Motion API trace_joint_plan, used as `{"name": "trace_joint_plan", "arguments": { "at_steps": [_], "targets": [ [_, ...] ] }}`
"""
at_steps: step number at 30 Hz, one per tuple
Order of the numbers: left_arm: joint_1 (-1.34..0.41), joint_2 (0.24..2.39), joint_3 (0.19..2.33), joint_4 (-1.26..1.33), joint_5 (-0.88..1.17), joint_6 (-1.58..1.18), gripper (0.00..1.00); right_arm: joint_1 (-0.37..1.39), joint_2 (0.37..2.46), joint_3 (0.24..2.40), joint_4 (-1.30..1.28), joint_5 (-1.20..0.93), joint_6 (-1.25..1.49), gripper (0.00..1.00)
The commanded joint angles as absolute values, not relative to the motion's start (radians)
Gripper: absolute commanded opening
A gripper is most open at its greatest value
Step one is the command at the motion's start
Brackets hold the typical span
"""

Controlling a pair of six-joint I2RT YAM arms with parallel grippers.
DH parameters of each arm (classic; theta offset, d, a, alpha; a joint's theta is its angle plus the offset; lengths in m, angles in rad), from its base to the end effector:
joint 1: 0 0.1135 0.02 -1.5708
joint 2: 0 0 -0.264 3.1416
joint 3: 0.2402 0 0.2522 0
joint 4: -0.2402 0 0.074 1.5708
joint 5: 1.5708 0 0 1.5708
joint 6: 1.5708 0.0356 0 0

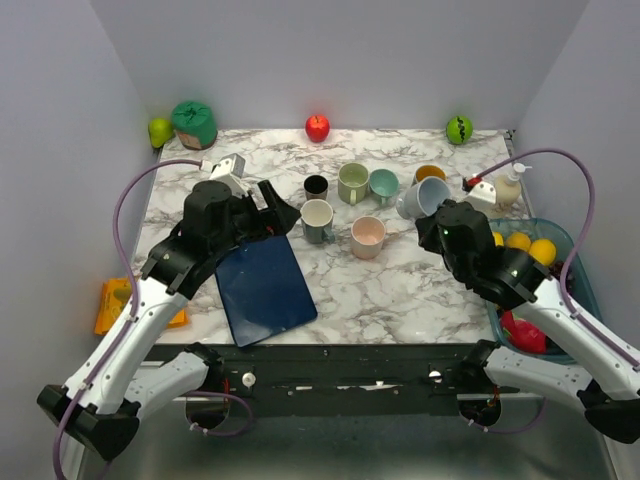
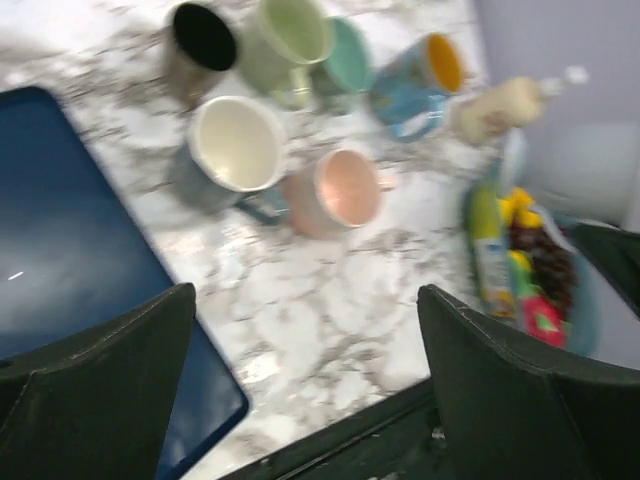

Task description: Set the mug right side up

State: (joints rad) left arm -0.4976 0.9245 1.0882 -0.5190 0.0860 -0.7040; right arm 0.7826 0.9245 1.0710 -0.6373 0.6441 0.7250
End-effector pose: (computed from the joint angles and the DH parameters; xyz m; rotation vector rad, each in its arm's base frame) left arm 0.1704 -0.0960 0.3853 -0.1485 2.0228 -0.8691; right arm 0.1462 0.1153 0.3711 0.3308 1.9432 0.3228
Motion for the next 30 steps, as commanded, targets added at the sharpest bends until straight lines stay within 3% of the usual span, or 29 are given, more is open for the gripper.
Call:
{"name": "trace_joint_plan", "arguments": {
  "at_steps": [1,12,26,27,28,30],
  "targets": [
    [-0.491,1.020,1.108,-0.765,-0.185,-0.627,0.99,0.712,0.963,1.019,-0.795,0.720,0.726,0.01],
    [-0.450,1.081,1.043,-0.753,-0.216,-0.650,0.99,0.583,1.169,0.862,-0.574,0.606,0.647,0.01],
    [-0.381,1.066,0.971,-0.749,-0.262,-0.640,0.99,0.549,1.449,0.882,-0.423,0.607,0.592,0.01],
    [-0.377,1.072,0.969,-0.749,-0.265,-0.641,0.99,0.549,1.454,0.884,-0.432,0.604,0.595,0.04],
    [-0.373,1.074,0.966,-0.749,-0.268,-0.644,0.99,0.549,1.457,0.887,-0.434,0.600,0.600,0.15],
    [-0.359,1.081,0.962,-0.750,-0.276,-0.655,0.99,0.549,1.450,0.885,-0.442,0.581,0.612,0.27]
  ]
}}
